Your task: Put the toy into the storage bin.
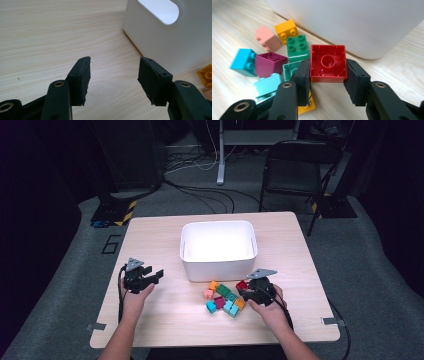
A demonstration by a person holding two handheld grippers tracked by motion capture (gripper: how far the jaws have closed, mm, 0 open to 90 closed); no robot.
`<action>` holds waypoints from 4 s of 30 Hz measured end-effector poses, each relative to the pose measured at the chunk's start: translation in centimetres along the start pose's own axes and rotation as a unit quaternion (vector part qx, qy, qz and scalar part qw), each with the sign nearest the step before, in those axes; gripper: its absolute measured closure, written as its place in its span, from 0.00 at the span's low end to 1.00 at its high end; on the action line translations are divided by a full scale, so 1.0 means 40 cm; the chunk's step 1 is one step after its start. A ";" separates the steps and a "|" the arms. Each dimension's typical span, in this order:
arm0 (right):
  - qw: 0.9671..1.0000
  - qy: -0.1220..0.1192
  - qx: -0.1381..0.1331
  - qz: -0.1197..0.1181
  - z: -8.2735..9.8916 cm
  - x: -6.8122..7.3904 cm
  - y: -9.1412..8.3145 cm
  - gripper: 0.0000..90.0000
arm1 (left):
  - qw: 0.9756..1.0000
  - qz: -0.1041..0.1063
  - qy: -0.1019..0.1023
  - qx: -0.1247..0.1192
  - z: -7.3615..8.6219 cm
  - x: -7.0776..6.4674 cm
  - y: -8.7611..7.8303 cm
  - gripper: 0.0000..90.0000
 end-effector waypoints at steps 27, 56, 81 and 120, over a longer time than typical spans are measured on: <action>0.998 -0.032 -0.010 -0.058 -0.157 0.036 -0.170 0.65 | 1.000 0.003 -0.005 0.014 0.008 0.005 0.008 0.44; 0.996 -0.063 -0.024 -0.056 -0.321 0.062 -0.174 0.65 | 1.000 0.004 0.006 0.028 0.013 -0.002 0.018 0.30; 0.998 -0.042 -0.019 -0.053 -0.444 0.033 -0.013 0.65 | 1.000 -0.002 -0.004 0.026 0.015 0.010 0.015 0.31; 0.998 -0.058 0.021 -0.034 -0.521 0.028 0.174 0.64 | 1.000 -0.002 -0.017 0.019 0.012 0.022 0.007 0.31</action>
Point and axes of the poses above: each handheld gripper's, and its own axes: y roughly forward along the jaws, z roughly out of its underside, x roughly to its left, the point moved 5 cm from there along y, roughly forward along the jaws, and after that the axes turned 11 degrees about y, right-handed, at the moved point
